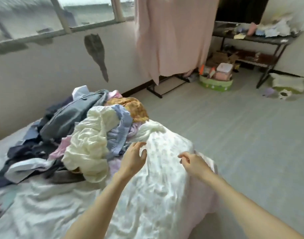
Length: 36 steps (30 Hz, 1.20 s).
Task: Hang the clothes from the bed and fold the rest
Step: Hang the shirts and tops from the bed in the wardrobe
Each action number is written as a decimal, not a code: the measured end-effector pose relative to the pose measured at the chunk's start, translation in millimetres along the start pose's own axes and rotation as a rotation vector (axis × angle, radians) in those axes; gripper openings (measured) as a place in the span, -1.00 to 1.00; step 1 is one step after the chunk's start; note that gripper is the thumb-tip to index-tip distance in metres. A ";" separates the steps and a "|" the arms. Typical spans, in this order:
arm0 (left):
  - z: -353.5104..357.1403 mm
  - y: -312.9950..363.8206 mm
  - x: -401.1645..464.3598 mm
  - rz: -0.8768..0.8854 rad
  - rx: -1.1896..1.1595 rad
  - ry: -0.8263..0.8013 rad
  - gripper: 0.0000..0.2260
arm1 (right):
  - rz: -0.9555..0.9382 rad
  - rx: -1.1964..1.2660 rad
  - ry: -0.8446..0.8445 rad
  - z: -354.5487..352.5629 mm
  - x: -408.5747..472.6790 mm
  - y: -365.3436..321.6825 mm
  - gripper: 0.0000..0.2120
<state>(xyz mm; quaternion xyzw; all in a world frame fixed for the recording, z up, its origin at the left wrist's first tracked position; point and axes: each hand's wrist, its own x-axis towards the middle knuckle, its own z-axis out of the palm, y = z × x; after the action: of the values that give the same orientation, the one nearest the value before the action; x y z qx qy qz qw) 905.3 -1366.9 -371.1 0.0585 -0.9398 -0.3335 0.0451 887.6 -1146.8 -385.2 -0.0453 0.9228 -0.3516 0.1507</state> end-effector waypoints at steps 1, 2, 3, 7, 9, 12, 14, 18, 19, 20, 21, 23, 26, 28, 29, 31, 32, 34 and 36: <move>-12.3 -23.1 10.4 -0.046 0.009 0.029 -0.73 | -0.025 0.001 -0.035 12.1 19.6 -16.0 -0.72; -26.0 -49.2 24.2 -0.093 0.024 0.059 -0.72 | -0.063 -0.005 -0.065 26.9 44.1 -34.8 -0.71; -36.6 -71.9 38.3 -0.128 0.046 0.082 -0.71 | -0.093 -0.017 -0.088 38.8 66.7 -51.2 -0.71; -58.2 -152.1 97.1 -0.241 0.165 0.083 -0.69 | -0.155 -0.044 -0.163 86.3 147.0 -103.7 -0.70; -56.2 -194.0 135.7 -0.260 0.267 0.012 -0.64 | -0.172 -0.052 -0.185 117.0 192.8 -122.2 -0.69; -32.7 -240.4 187.2 -0.210 0.410 -0.082 -0.63 | -0.155 -0.053 -0.194 151.2 246.4 -131.5 -0.67; -0.6 -263.9 216.4 -0.145 0.457 -0.158 -0.62 | -0.127 -0.066 -0.196 173.1 277.8 -121.9 -0.66; 65.1 -293.1 264.5 -0.122 0.576 -0.256 -0.30 | -0.062 -0.109 -0.207 195.5 318.3 -91.3 -0.66; 77.2 -298.6 275.0 -0.135 0.619 -0.260 -0.24 | -0.054 -0.119 -0.201 199.1 326.2 -82.7 -0.66; 86.2 -303.6 284.7 -0.148 0.661 -0.252 -0.22 | -0.038 -0.127 -0.194 201.4 332.6 -75.3 -0.65; 96.5 -307.8 294.5 -0.163 0.688 -0.230 -0.28 | -0.016 -0.136 -0.188 202.1 338.5 -66.5 -0.65; 98.6 -312.9 305.0 -0.160 0.726 -0.148 -0.59 | 0.012 -0.146 -0.187 202.3 344.2 -56.7 -0.65; 91.3 -306.7 309.2 -0.097 0.493 0.006 -0.79 | 0.021 -0.143 -0.173 199.7 347.9 -51.5 -0.65; 77.8 -286.3 298.1 -0.029 0.191 0.139 -0.82 | -0.014 -0.105 -0.126 193.2 347.8 -54.2 -0.61; 70.6 -273.0 289.7 0.020 0.072 0.182 -0.83 | -0.047 -0.079 -0.100 188.2 346.2 -57.6 -0.55; 53.7 -246.5 268.4 0.148 -0.087 0.223 -0.82 | -0.171 -0.063 -0.082 174.1 340.6 -69.7 -0.36; 42.9 -233.2 257.0 0.206 -0.146 0.231 -0.82 | -0.252 -0.080 -0.088 164.9 336.7 -79.1 -0.27; 24.0 -207.6 237.0 0.268 -0.254 0.225 -0.81 | -0.405 -0.116 -0.096 146.7 330.8 -96.2 -0.25; 1.9 -180.9 220.0 0.243 -0.361 0.221 -0.80 | -0.521 -0.115 -0.083 129.5 318.2 -110.0 -0.49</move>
<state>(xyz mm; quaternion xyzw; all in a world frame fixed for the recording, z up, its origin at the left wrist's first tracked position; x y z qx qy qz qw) 701.9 -1536.0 -476.9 -0.0281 -0.8545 -0.4797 0.1971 622.9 -1371.8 -482.2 -0.3041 0.8916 -0.3231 0.0900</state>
